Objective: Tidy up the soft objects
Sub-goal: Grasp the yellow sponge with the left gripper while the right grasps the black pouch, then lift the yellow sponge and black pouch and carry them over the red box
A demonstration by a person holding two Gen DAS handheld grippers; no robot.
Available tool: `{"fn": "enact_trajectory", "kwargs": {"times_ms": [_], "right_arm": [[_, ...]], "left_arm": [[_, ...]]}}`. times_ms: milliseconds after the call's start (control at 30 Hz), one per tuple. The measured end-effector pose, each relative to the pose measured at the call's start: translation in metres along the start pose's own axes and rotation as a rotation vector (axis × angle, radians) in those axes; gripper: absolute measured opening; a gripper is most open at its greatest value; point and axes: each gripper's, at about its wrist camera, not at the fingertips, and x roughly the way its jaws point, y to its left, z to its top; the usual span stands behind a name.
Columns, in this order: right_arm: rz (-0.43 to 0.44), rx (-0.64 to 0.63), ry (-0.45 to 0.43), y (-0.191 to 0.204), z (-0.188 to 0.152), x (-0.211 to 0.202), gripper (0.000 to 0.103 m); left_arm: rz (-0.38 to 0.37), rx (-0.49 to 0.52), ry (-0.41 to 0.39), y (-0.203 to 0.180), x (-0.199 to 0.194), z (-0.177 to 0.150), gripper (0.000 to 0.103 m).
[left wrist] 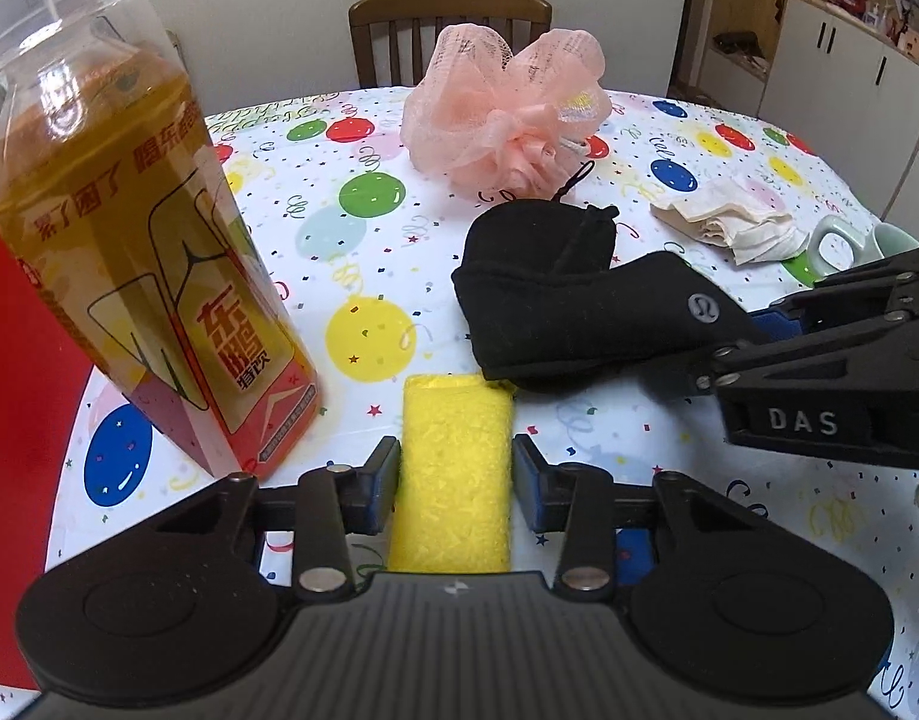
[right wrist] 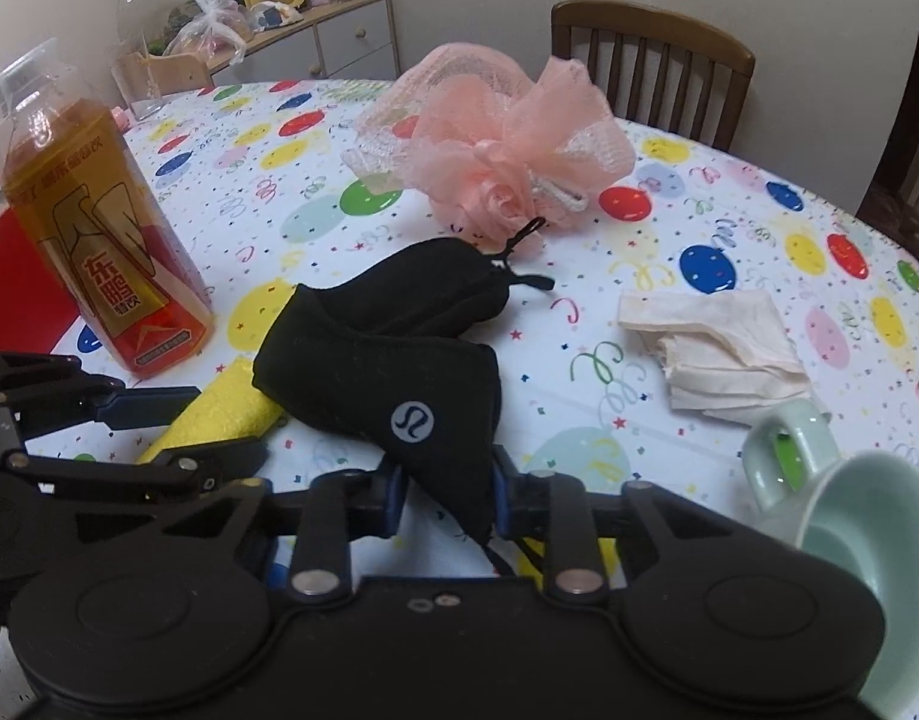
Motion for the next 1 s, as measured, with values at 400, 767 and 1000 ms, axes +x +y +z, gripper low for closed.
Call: {"fn": "enact_trajectory", "kwargs": {"times_ms": [400, 767, 1000], "right_arm": [[0.003, 0.115, -0.122, -0.002, -0.013, -0.047, 0.008], [0.062, 0.191, -0.191, 0.008, -0.04, -0.104, 0.008], [0.094, 0.242, -0.241, 0.016, -0.052, -0.142, 0.008]], "left_arm": [[0.004, -0.023, 0.027, 0.007, -0.005, -0.003, 0.038], [-0.011, -0.087, 0.047, 0.024, -0.027, -0.012, 0.038], [-0.051, -0.12, 0.035, 0.038, -0.058, -0.019, 0.038]]}}
